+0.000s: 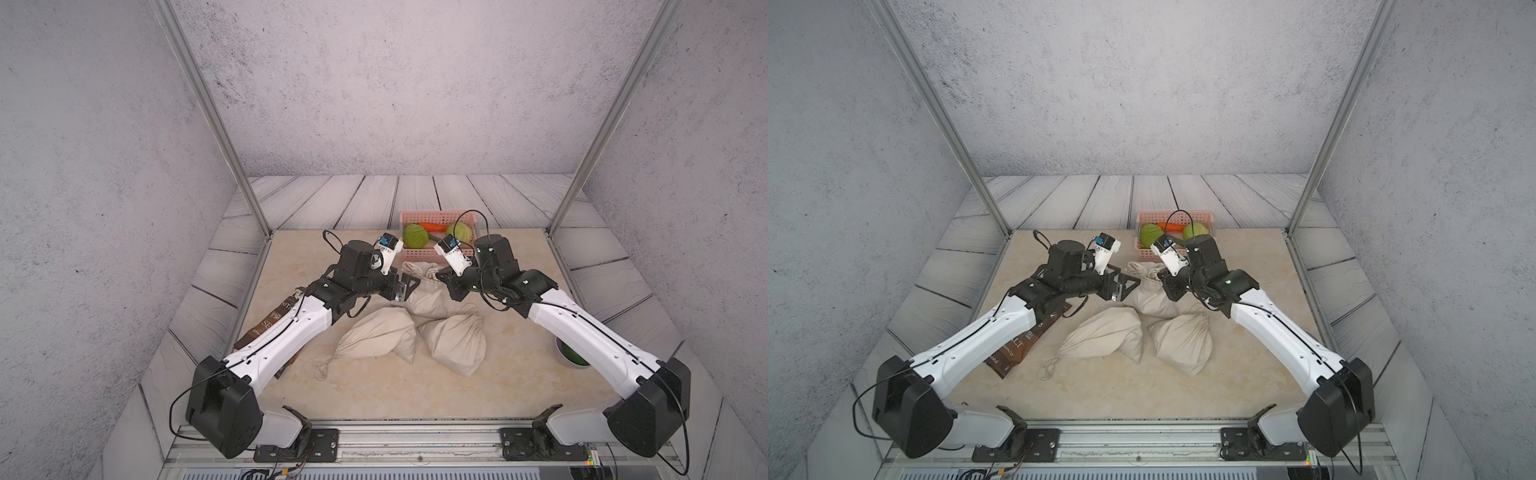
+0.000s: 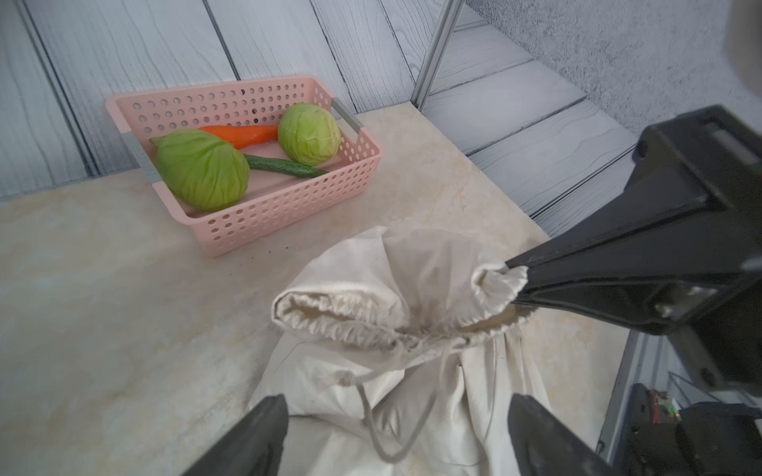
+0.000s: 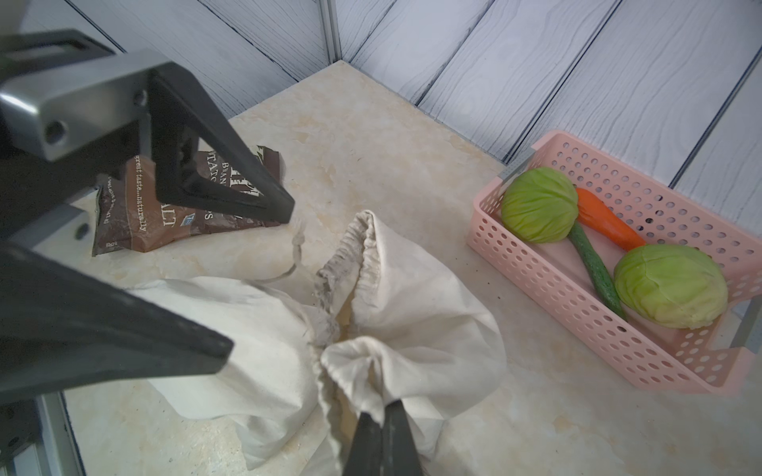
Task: Close the soil bag
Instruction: Frap the soil bag at the center of the board.
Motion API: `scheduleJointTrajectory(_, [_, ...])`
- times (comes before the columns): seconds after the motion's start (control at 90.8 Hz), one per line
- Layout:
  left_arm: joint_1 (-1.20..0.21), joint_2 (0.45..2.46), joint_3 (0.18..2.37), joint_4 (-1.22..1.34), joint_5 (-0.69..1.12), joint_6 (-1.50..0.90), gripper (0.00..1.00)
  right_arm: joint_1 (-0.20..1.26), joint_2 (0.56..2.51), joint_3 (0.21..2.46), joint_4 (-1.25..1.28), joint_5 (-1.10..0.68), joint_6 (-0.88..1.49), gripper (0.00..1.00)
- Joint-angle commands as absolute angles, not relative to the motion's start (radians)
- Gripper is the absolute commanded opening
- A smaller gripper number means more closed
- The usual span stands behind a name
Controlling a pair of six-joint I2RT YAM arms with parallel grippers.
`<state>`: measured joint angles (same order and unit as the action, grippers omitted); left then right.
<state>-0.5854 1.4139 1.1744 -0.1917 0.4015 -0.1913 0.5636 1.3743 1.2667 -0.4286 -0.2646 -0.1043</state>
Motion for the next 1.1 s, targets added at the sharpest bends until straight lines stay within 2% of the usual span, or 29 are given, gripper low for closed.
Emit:
scheduleJointTrajectory(0.0, [-0.595, 1.453, 1.222, -0.208, 0.414, -0.137, 0.83, 0.564, 1.351, 1.259, -0.417, -0.294, -0.092, 0.00])
scheduleJointTrajectory(0.099, [-0.597, 1.477, 1.235, -0.215, 0.438, -0.132, 0.73, 0.563, 1.348, 1.254, -0.413, -0.289, -0.091, 0.00])
scheduleJointTrajectory(0.176, [-0.599, 1.481, 1.233, -0.210, 0.453, -0.132, 0.59, 0.564, 1.345, 1.250, -0.408, -0.283, -0.090, 0.00])
scheduleJointTrajectory(0.363, [-0.601, 1.427, 1.213, -0.225, 0.428, -0.123, 0.09, 0.563, 1.349, 1.244, -0.409, -0.230, -0.092, 0.00])
scheduleJointTrajectory(0.407, [-0.602, 1.398, 1.203, -0.243, 0.400, -0.119, 0.00, 0.564, 1.351, 1.241, -0.407, -0.193, -0.086, 0.00])
scheduleJointTrajectory(0.55, [-0.598, 1.300, 1.183, -0.296, 0.291, -0.119, 0.00, 0.562, 1.358, 1.213, -0.379, -0.073, -0.078, 0.00])
scheduleJointTrajectory(0.771, [-0.589, 1.202, 1.265, -0.417, 0.219, -0.106, 0.00, 0.562, 1.365, 1.170, -0.307, 0.009, -0.066, 0.00])
scheduleJointTrajectory(0.87, [-0.589, 1.207, 1.328, -0.462, 0.216, -0.102, 0.00, 0.562, 1.354, 1.171, -0.287, 0.007, -0.062, 0.12])
scheduleJointTrajectory(0.958, [-0.589, 1.234, 1.380, -0.492, 0.232, -0.105, 0.00, 0.563, 1.314, 1.174, -0.268, -0.048, -0.063, 0.33])
scheduleJointTrajectory(1.09, [-0.589, 1.275, 1.443, -0.529, 0.240, -0.116, 0.00, 0.564, 1.227, 1.157, -0.207, -0.188, -0.076, 0.53])
